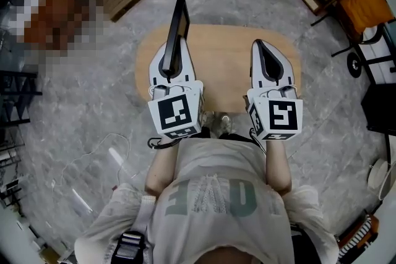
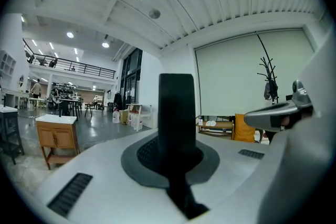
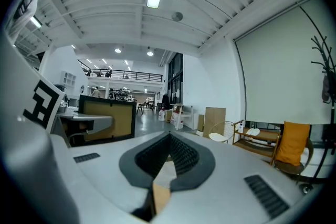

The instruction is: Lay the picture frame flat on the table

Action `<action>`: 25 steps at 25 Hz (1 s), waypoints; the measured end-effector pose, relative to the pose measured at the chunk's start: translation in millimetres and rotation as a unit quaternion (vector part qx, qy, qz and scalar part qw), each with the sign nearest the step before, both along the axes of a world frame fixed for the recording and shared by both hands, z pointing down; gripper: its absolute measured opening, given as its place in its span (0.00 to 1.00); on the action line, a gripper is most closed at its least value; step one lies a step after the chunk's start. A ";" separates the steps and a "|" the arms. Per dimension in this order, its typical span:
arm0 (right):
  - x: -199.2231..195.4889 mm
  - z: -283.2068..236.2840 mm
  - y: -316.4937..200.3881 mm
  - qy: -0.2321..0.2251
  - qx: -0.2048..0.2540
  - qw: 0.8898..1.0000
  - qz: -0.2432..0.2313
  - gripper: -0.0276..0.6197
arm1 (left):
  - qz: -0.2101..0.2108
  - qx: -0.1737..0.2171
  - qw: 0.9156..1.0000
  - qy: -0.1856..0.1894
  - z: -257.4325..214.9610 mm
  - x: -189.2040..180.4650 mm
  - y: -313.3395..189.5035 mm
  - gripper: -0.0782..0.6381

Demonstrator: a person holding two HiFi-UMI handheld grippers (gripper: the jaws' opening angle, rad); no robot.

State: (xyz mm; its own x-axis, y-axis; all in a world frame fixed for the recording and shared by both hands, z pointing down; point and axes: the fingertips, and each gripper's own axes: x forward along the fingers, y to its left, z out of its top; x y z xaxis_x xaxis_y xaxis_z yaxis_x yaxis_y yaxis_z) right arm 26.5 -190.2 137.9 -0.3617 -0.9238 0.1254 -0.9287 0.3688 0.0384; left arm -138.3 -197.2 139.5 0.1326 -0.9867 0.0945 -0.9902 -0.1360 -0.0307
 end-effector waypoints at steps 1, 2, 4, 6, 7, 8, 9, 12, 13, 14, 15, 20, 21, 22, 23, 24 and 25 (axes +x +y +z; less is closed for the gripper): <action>3.1 1.2 -3.7 -0.001 0.002 1.000 0.000 0.05 | 0.001 0.001 1.000 -0.003 2.5 4.0 -4.3 0.14; 5.8 3.6 -6.4 -0.006 0.001 1.000 0.002 0.05 | 0.004 0.000 1.000 -0.007 6.8 7.7 -7.6 0.14; 9.0 6.9 -14.4 -0.016 -0.002 1.000 0.009 0.05 | 0.010 -0.008 1.000 -0.016 17.0 13.0 -15.7 0.14; 9.4 6.5 -30.3 -0.018 0.002 1.000 0.014 0.05 | 0.014 -0.012 1.000 -0.013 25.4 15.2 -29.0 0.14; 8.8 7.8 -39.2 -0.020 0.005 1.000 0.015 0.05 | 0.016 -0.013 1.000 -0.008 29.9 15.5 -35.6 0.14; 7.7 11.3 -47.5 -0.024 0.007 1.000 0.017 0.05 | 0.018 -0.015 1.000 -0.004 35.1 15.7 -41.3 0.14; 6.5 16.9 -54.8 -0.028 0.008 0.999 0.018 0.05 | 0.021 -0.017 1.000 -0.004 41.3 16.2 -45.9 0.14; 7.9 42.4 -68.9 -0.030 0.000 0.999 0.020 0.05 | 0.020 -0.028 0.999 -0.009 65.0 22.5 -53.8 0.14; 9.4 51.7 -72.3 -0.029 -0.005 0.999 0.022 0.05 | 0.019 -0.032 0.999 -0.010 72.8 24.6 -56.6 0.14; 10.9 60.5 -76.3 -0.031 -0.011 0.999 0.024 0.05 | 0.018 -0.035 0.999 -0.011 79.0 26.2 -60.6 0.14; 12.8 68.8 -81.0 -0.032 -0.017 0.999 0.027 0.05 | 0.019 -0.033 0.999 -0.009 83.3 27.9 -66.0 0.14; 26.1 127.5 -89.5 -0.025 -0.048 0.998 0.032 0.05 | 0.032 -0.011 0.999 0.003 115.5 45.3 -77.9 0.14; 27.8 143.9 -87.1 -0.026 -0.054 0.998 0.033 0.05 | 0.033 -0.015 0.999 -0.002 129.2 48.0 -76.4 0.14; 28.8 159.5 -84.9 -0.028 -0.059 0.997 0.035 0.05 | 0.034 -0.019 0.999 -0.006 143.1 49.7 -74.6 0.14; 28.8 173.7 -82.8 -0.029 -0.064 0.997 0.035 0.05 | 0.033 -0.024 0.999 -0.008 156.5 50.4 -72.6 0.14; 27.7 186.4 -80.8 -0.030 -0.067 0.997 0.033 0.05 | 0.031 -0.028 0.999 -0.011 169.4 50.4 -70.4 0.14; 25.8 197.8 -78.6 -0.031 -0.070 0.997 0.030 0.05 | 0.030 -0.031 0.999 -0.013 181.8 50.3 -68.2 0.14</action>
State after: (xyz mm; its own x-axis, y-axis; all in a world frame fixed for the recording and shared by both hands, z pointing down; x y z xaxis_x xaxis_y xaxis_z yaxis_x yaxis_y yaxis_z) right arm 52.3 -268.8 335.7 -0.3173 -0.9190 0.2340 -0.9482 0.3104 -0.0668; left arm -88.0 -265.4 321.3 0.1875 -0.9691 0.1604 -0.9792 -0.1972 -0.0468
